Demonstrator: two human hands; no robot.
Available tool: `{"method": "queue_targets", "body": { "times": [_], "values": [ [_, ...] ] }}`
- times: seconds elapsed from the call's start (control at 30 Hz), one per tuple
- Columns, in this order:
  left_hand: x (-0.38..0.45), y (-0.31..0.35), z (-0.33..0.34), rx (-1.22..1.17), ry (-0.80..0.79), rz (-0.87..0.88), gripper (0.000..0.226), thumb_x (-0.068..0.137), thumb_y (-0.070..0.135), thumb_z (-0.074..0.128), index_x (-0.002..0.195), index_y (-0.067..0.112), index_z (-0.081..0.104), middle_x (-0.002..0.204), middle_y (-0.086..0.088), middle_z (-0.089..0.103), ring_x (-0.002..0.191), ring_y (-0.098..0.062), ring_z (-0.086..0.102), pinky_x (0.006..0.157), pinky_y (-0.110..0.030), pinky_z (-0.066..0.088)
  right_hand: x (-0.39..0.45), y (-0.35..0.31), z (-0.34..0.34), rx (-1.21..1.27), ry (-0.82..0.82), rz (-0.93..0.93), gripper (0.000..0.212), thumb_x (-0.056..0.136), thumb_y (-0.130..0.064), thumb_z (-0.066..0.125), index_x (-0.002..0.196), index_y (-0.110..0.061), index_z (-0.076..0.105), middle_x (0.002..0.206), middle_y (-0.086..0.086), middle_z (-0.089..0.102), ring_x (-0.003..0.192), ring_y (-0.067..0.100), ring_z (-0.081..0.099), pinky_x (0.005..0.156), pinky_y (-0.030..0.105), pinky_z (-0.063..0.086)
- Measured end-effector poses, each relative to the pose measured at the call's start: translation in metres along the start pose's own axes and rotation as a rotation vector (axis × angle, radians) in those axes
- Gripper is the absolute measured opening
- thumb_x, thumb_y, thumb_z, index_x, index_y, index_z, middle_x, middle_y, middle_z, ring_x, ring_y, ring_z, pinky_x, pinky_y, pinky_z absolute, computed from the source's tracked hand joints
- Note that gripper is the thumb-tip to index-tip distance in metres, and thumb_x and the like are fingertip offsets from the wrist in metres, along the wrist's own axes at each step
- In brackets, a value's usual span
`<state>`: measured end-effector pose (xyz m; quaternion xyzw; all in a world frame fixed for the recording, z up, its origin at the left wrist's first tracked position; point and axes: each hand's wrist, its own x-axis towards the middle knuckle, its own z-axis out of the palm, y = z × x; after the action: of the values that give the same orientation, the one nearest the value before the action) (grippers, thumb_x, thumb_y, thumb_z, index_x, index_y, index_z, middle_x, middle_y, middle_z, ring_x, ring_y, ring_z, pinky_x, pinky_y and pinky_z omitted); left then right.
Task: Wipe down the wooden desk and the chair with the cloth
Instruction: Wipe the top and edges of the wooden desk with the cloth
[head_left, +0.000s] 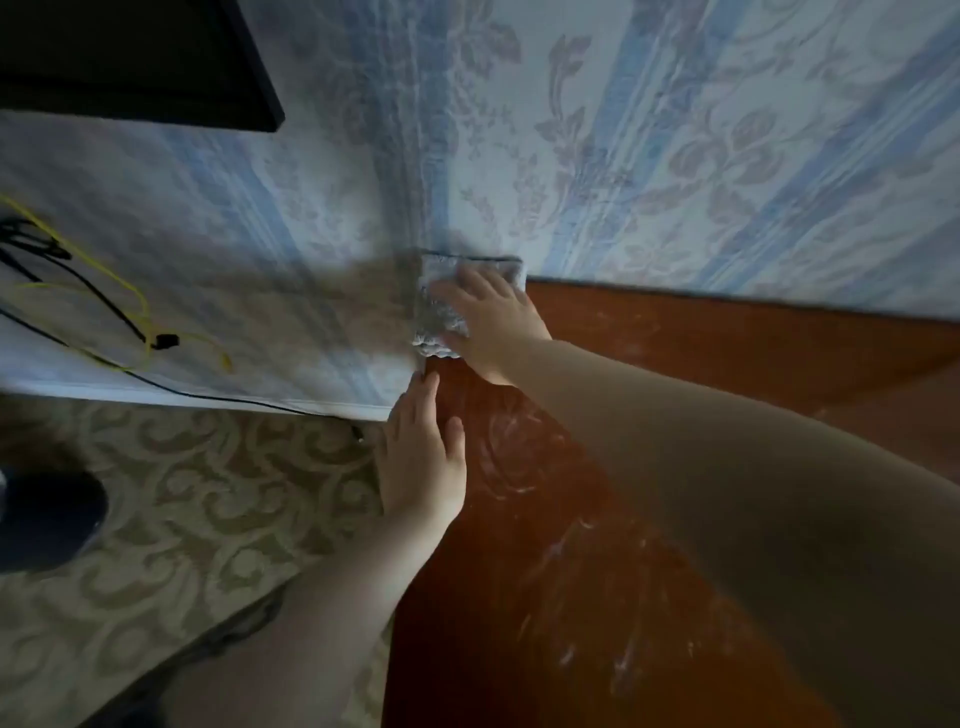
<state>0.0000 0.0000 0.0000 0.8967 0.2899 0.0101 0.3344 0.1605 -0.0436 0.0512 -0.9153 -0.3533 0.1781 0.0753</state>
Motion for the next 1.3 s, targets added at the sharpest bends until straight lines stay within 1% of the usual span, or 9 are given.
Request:
{"method": "queue_targets", "body": {
  "times": [0.17, 0.33, 0.53, 0.7, 0.8, 0.9, 1.1, 1.23, 1.3],
  "values": [
    [-0.007, 0.003, 0.007, 0.129, 0.111, -0.025, 0.054, 0.098, 0.039, 0.034, 0.15, 0.024, 0.029, 0.16, 0.001, 0.022, 0.145, -0.019, 0.025, 0.109, -0.046, 0.038, 0.004, 0.004, 0.028, -0.143, -0.027, 0.029, 0.064, 0.095, -0.067, 0.023, 0.151, -0.049, -0.002, 0.162, -0.007, -0.016, 0.148, 0.023, -0.017, 0.108, 0.072, -0.004],
    [-0.008, 0.0, 0.011, 0.328, 0.154, 0.122, 0.053, 0.099, 0.034, 0.03, 0.149, 0.016, 0.032, 0.16, -0.002, 0.023, 0.148, -0.017, 0.017, 0.118, -0.046, 0.024, -0.011, 0.002, 0.03, -0.111, 0.066, 0.031, 0.055, 0.101, -0.054, 0.022, 0.153, -0.042, 0.009, 0.164, -0.002, 0.0, 0.15, 0.024, -0.004, 0.119, 0.053, 0.003],
    [-0.008, 0.0, 0.013, 0.328, 0.116, 0.202, 0.055, 0.097, 0.032, 0.026, 0.147, 0.011, 0.036, 0.155, -0.004, 0.033, 0.146, -0.017, 0.023, 0.117, -0.045, 0.026, -0.018, 0.041, 0.012, -0.381, 0.035, -0.261, 0.06, 0.099, -0.058, 0.025, 0.153, -0.032, 0.016, 0.163, 0.0, 0.007, 0.15, 0.024, 0.003, 0.118, 0.048, -0.011],
    [-0.006, 0.003, 0.013, 0.252, 0.146, 0.166, 0.054, 0.098, 0.033, 0.027, 0.146, 0.012, 0.038, 0.154, -0.003, 0.035, 0.143, -0.013, 0.023, 0.116, -0.04, 0.028, -0.006, 0.031, 0.023, -0.135, 0.156, -0.015, 0.06, 0.094, -0.057, 0.044, 0.144, -0.026, 0.032, 0.159, -0.002, 0.024, 0.145, 0.023, 0.018, 0.115, 0.046, 0.023],
    [-0.007, 0.002, 0.012, 0.216, 0.155, 0.17, 0.054, 0.098, 0.033, 0.026, 0.145, 0.011, 0.04, 0.154, -0.004, 0.036, 0.143, -0.013, 0.022, 0.116, -0.042, 0.028, -0.023, 0.02, 0.024, 0.004, 0.194, -0.06, 0.059, 0.096, -0.038, 0.05, 0.15, -0.028, 0.03, 0.149, -0.007, 0.039, 0.136, 0.021, 0.03, 0.111, 0.04, 0.03],
    [-0.007, 0.002, 0.012, 0.214, 0.152, 0.179, 0.054, 0.099, 0.034, 0.026, 0.145, 0.011, 0.04, 0.154, -0.003, 0.035, 0.144, -0.013, 0.023, 0.115, -0.044, 0.03, -0.039, 0.061, 0.009, -0.11, 0.095, -0.154, 0.056, 0.098, -0.035, 0.048, 0.15, -0.032, 0.03, 0.151, -0.01, 0.034, 0.138, 0.02, 0.025, 0.113, 0.04, 0.022],
    [-0.006, 0.002, 0.012, 0.234, 0.158, 0.174, 0.054, 0.098, 0.034, 0.027, 0.145, 0.012, 0.041, 0.154, -0.002, 0.036, 0.144, -0.013, 0.023, 0.115, -0.043, 0.03, -0.016, 0.029, 0.03, 0.03, 0.244, 0.306, 0.052, 0.1, -0.048, 0.033, 0.147, -0.027, 0.032, 0.163, -0.001, 0.014, 0.15, 0.022, 0.004, 0.12, 0.047, 0.0],
    [-0.006, 0.002, 0.012, 0.244, 0.157, 0.172, 0.054, 0.098, 0.034, 0.028, 0.145, 0.011, 0.04, 0.153, -0.003, 0.036, 0.143, -0.013, 0.025, 0.115, -0.043, 0.03, -0.05, 0.025, 0.031, -0.021, 0.081, -0.108, 0.052, 0.101, -0.045, 0.036, 0.151, -0.037, 0.024, 0.163, -0.007, 0.009, 0.15, 0.016, 0.001, 0.122, 0.042, 0.001],
    [-0.007, 0.003, 0.011, 0.236, 0.147, 0.169, 0.055, 0.098, 0.035, 0.026, 0.146, 0.012, 0.039, 0.154, -0.002, 0.035, 0.144, -0.013, 0.023, 0.115, -0.043, 0.03, -0.05, 0.058, 0.019, -0.05, 0.03, -0.163, 0.055, 0.1, -0.042, 0.039, 0.152, -0.037, 0.022, 0.162, -0.009, 0.01, 0.15, 0.014, 0.003, 0.122, 0.042, 0.005]
  ]
}}
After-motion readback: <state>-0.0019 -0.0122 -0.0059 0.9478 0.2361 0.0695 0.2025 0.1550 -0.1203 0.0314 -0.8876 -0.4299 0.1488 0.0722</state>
